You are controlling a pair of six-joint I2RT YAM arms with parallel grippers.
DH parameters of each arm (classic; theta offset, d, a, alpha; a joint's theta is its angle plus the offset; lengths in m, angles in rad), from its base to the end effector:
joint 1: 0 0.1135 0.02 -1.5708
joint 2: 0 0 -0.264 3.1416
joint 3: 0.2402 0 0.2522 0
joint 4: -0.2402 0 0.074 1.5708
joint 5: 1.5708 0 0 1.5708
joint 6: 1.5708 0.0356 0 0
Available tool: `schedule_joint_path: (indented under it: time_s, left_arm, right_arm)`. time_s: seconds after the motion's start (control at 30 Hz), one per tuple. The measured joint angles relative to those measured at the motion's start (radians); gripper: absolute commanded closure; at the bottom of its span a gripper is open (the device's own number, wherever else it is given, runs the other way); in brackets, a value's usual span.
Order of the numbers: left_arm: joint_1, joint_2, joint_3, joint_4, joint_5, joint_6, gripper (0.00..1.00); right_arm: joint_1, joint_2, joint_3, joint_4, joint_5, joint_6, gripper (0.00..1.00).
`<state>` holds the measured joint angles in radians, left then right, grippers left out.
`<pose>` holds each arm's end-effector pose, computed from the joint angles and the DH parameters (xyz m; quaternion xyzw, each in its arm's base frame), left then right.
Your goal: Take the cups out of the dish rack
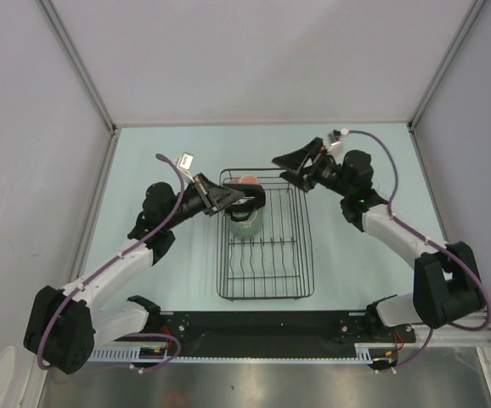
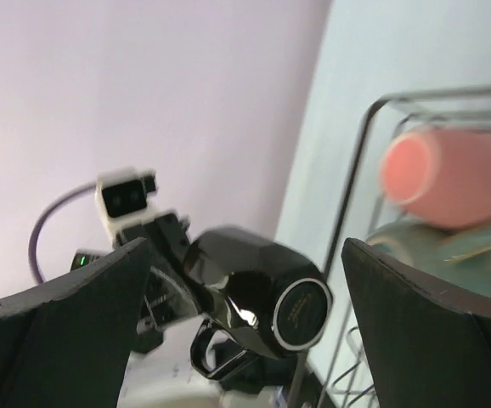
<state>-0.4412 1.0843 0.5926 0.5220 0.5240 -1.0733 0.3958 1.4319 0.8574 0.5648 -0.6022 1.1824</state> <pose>0.2145 -0.1210 0.2873 -0.0323 0.6970 -0.6073 0.3799 0.2921 0.1439 0.2912 0.0673 0.7067 0.6254 0.3239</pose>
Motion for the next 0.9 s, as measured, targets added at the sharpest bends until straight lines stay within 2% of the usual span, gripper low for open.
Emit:
schedule_joint_path:
  time_s: [0.17, 0.33, 0.47, 0.7, 0.8, 0.9]
  left_arm:
    - [0.011, 0.001, 0.105, -0.274, -0.051, 0.13, 1.0]
    - [0.023, 0.019, 0.293, -0.506, -0.141, 0.267, 1.0]
    - [0.037, 0.086, 0.51, -0.718, -0.291, 0.394, 1.0]
    - [0.072, 0.341, 0.927, -1.083, -0.629, 0.621, 1.0]
    - [0.08, 0.522, 1.118, -1.214, -0.734, 0.7, 0.99]
    - [0.089, 0.658, 1.22, -1.29, -0.787, 0.751, 1.0]
  right_arm:
    - [-0.101, -0.135, 0.068, -0.294, 0.158, -0.182, 0.0]
    - [-0.092, -0.186, 0.159, -0.484, 0.261, -0.323, 0.0]
    - [-0.049, -0.195, 0.21, -0.632, 0.356, -0.417, 0.0]
    - [0.024, -0.202, 0.284, -0.826, 0.507, -0.546, 0.0]
    - [0.026, -0.217, 0.286, -0.866, 0.537, -0.571, 0.0]
    - [0.029, -0.23, 0.286, -0.894, 0.557, -0.588, 0.0]
